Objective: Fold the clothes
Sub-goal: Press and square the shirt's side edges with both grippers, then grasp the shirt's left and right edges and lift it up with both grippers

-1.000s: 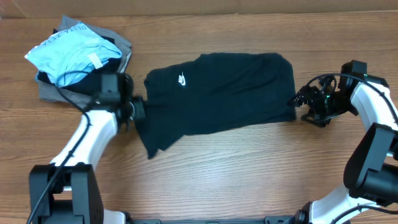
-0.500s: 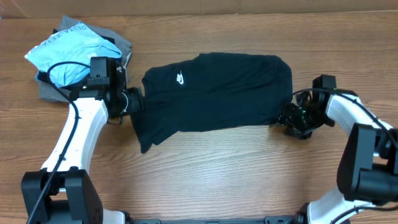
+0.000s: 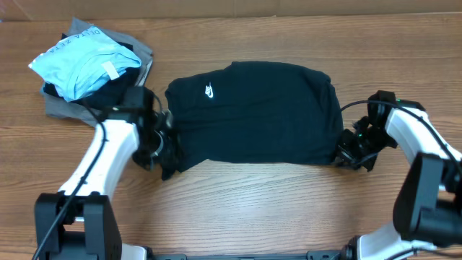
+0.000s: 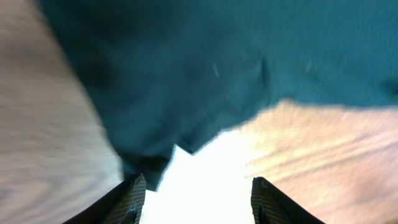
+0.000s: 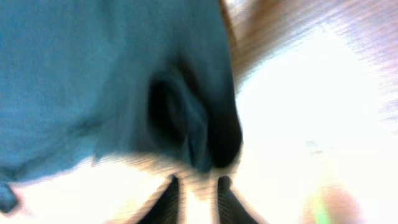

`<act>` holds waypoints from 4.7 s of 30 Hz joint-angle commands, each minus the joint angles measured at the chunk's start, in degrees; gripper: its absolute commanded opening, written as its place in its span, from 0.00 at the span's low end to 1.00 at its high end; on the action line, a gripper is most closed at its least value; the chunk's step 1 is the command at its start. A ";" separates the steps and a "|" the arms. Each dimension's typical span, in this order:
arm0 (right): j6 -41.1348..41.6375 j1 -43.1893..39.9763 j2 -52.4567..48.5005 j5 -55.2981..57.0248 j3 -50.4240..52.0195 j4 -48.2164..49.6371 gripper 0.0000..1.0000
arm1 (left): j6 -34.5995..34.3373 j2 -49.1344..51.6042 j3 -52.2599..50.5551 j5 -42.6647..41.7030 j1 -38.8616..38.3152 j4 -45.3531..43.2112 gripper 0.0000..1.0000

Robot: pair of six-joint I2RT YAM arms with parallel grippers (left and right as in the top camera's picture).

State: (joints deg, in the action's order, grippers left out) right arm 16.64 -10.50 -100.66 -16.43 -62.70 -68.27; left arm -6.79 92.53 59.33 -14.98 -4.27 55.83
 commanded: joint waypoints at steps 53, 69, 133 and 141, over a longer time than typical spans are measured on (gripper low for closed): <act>3.21 0.37 8.87 3.39 8.37 14.64 0.59 | -6.75 -12.33 -5.77 1.40 -6.64 12.68 0.04; -2.86 0.22 14.16 -5.53 7.76 10.12 0.04 | -8.70 -12.33 -5.57 1.90 -6.56 13.03 0.04; 12.52 0.15 34.40 9.38 -54.01 -26.38 0.04 | -9.01 -13.62 77.35 26.58 -6.51 38.03 0.04; 12.50 0.15 32.26 13.40 -53.20 -27.30 0.04 | -3.78 -10.97 78.68 25.53 -6.54 37.11 0.04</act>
State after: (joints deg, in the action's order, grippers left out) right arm 29.56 -10.35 -64.79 -8.25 -118.26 -96.97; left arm -14.59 76.84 139.74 7.57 -11.16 94.59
